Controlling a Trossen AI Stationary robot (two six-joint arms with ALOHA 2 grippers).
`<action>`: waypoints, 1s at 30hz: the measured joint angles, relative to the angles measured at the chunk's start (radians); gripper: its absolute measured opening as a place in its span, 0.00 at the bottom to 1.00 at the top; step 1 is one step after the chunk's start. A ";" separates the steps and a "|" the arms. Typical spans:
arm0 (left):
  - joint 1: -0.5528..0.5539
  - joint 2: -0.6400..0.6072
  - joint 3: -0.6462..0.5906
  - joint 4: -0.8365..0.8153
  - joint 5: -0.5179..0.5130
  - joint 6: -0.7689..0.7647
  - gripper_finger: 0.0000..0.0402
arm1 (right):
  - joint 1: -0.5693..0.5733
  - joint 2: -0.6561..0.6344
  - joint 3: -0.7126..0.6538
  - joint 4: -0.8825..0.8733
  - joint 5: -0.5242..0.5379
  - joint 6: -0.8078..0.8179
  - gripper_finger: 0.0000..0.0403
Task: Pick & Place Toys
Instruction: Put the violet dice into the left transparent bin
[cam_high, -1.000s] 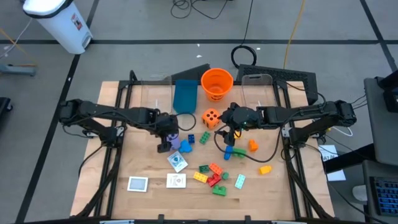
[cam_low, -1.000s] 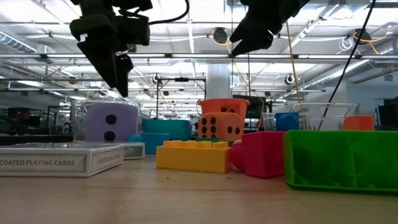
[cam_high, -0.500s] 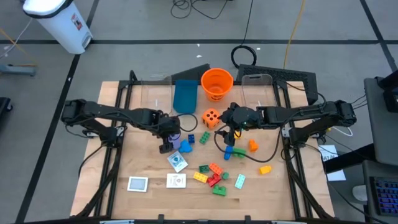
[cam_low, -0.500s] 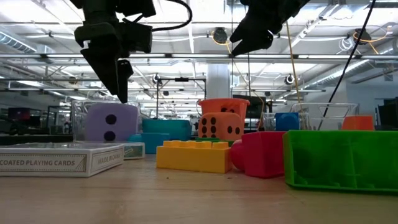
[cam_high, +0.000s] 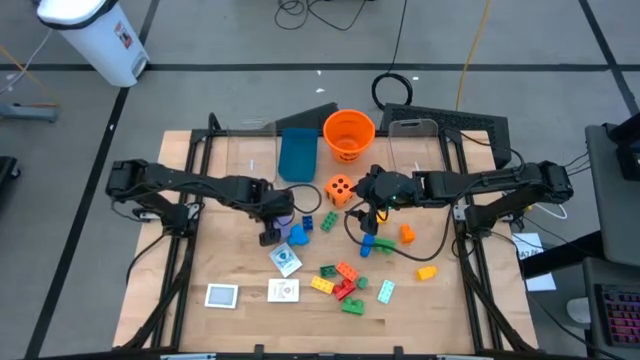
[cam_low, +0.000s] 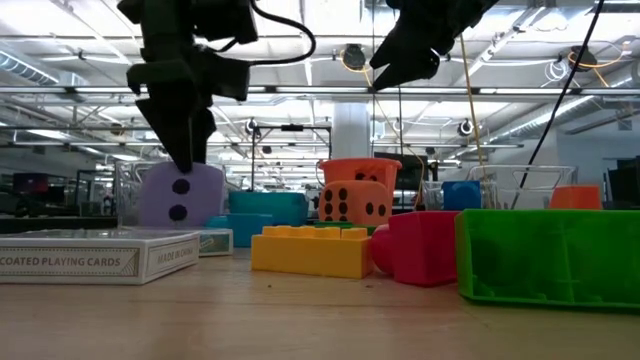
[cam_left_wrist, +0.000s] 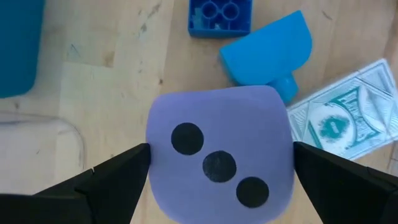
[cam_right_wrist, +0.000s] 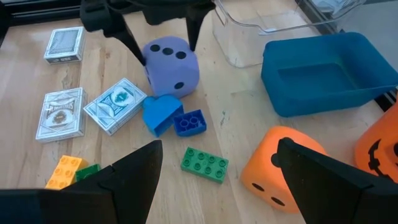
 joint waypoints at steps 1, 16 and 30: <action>0.000 0.007 0.001 0.001 -0.005 0.000 0.99 | 0.000 0.000 0.000 -0.001 0.000 0.000 0.77; -0.002 -0.049 -0.004 -0.011 0.001 -0.029 0.99 | 0.000 0.000 0.000 0.002 -0.004 0.000 0.77; 0.000 -0.054 -0.004 -0.030 -0.008 -0.027 0.99 | 0.000 0.000 0.000 0.003 -0.004 -0.019 0.77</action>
